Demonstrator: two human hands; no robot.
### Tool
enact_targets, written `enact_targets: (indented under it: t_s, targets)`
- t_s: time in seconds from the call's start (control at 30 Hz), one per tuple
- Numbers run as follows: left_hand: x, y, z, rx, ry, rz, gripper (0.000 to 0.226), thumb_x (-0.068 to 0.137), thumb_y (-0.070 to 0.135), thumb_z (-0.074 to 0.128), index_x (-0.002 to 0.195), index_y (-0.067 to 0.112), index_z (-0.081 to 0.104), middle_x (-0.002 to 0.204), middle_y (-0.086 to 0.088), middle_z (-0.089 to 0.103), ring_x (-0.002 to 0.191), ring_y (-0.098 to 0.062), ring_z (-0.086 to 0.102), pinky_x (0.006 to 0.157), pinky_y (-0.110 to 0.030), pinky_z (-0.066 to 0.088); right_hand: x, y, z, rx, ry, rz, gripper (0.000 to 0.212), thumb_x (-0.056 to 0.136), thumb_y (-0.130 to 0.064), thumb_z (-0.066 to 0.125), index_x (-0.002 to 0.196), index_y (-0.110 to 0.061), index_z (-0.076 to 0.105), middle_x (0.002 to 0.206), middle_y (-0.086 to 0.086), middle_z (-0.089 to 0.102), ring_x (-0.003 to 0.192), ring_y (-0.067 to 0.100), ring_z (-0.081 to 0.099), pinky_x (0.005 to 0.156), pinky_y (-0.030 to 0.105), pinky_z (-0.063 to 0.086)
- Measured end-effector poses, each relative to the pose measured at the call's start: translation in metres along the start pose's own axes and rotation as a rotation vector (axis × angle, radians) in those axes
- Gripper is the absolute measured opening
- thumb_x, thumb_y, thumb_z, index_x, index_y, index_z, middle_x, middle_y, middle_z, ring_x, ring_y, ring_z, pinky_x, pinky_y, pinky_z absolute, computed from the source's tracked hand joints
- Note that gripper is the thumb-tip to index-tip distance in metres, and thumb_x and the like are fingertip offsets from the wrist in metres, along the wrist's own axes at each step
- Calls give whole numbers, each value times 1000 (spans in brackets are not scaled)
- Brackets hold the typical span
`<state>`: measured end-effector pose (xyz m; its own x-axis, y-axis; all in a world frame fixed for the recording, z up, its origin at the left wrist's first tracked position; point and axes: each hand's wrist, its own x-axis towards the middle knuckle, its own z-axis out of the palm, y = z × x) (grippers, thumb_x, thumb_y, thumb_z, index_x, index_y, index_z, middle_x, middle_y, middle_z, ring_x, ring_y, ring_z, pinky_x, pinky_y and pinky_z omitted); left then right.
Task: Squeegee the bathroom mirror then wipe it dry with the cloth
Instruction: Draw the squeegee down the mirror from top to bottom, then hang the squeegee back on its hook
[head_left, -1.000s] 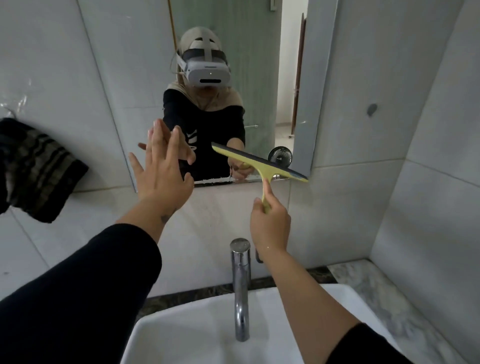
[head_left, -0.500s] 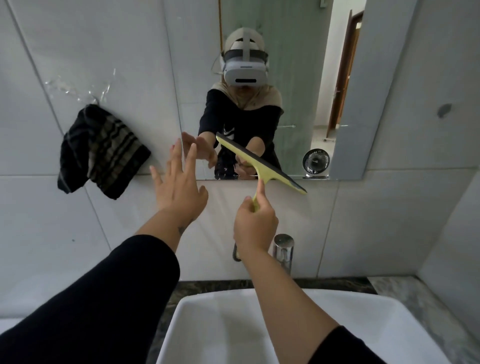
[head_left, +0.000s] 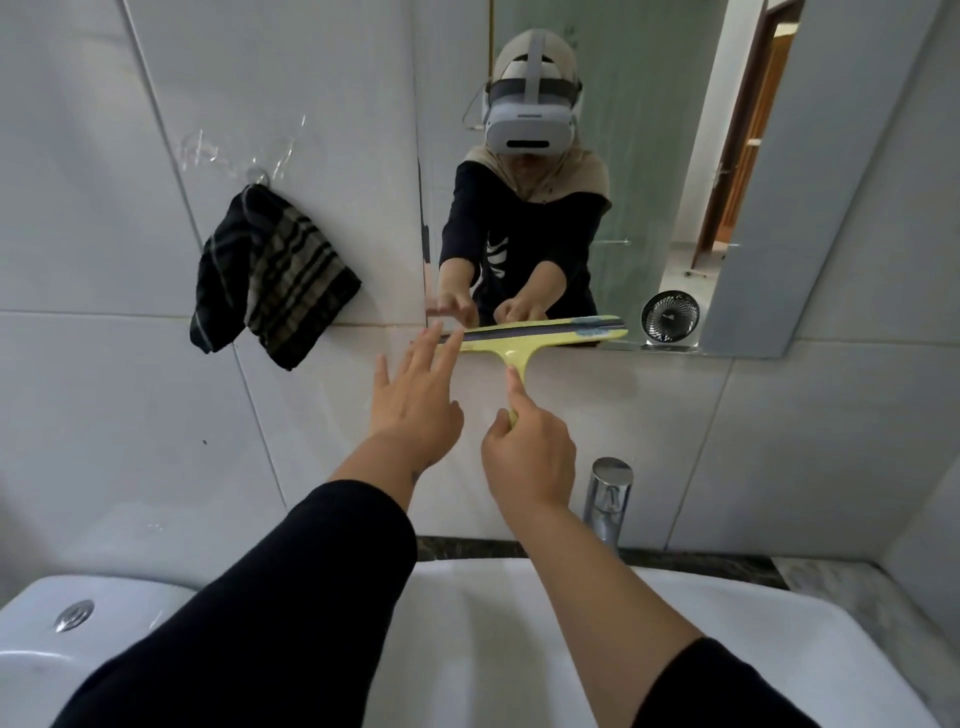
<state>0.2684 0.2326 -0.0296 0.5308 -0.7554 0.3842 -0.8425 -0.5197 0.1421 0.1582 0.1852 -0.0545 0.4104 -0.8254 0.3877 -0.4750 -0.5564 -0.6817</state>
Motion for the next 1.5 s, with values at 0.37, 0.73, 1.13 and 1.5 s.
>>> enact_targets:
  t_s: [0.37,0.73,1.13,1.5]
  targets:
    - [-18,40,5,-166,-111,90,74,92,19,51,150,27,5,160,4,3,146,-16,4,118,-48,5,7,36,-66,-481,-183,-107,63,97,-17,44,148,-44,20,103,7,60,80,25,55,62,31,38]
    - [-60,81,-4,-232,-15,381,50,95,23,52,140,37,37,155,10,24,145,-9,10,117,-41,9,6,28,-176,-292,-655,-24,66,75,-27,78,108,-27,22,87,7,62,44,14,57,51,32,48]
    - [-77,106,-35,-222,164,490,47,91,37,52,137,30,47,95,-2,64,89,-25,60,91,-35,41,20,14,-232,-665,-373,-59,60,60,-63,77,105,-33,53,108,-4,52,109,22,49,91,38,36]
    - [-65,165,-33,-156,235,385,49,93,37,53,140,34,41,89,-2,58,81,-25,57,90,-39,40,57,15,-230,624,244,678,66,84,-1,62,132,-11,18,118,12,54,90,30,63,64,47,59]
